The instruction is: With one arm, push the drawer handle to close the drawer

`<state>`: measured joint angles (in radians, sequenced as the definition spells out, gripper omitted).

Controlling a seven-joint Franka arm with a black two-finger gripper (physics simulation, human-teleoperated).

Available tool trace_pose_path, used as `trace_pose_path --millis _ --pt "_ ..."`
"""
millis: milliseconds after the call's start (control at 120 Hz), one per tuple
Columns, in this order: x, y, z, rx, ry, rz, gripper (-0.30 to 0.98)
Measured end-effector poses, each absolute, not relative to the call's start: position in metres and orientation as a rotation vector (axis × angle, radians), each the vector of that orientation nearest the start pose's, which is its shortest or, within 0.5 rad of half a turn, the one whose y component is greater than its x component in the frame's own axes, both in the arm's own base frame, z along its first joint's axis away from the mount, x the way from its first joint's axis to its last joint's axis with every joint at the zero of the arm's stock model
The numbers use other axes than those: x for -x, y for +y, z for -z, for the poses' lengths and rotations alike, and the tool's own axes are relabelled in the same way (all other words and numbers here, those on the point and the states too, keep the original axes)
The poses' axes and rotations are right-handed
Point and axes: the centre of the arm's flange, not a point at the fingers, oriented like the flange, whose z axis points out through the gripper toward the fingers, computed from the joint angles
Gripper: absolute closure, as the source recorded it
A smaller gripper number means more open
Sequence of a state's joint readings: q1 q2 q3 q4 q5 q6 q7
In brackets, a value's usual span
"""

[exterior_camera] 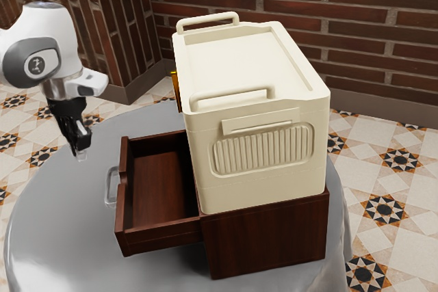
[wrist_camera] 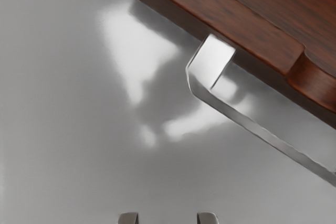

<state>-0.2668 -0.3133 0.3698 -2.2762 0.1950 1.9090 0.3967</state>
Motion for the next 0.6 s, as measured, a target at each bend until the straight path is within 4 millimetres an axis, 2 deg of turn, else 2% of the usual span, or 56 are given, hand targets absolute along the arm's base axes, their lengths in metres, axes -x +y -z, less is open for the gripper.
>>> trace_pose_path --millis 167,342,483,600 --pt "-0.452 0.066 -0.428 2.950 0.802 -0.052 0.74" --pt "-0.437 0.066 -0.386 2.910 0.974 -0.051 0.77" --pt "-0.436 0.060 -0.373 2.860 1.090 0.004 0.78" --pt "-0.441 0.051 -0.372 2.811 1.182 0.047 0.78"
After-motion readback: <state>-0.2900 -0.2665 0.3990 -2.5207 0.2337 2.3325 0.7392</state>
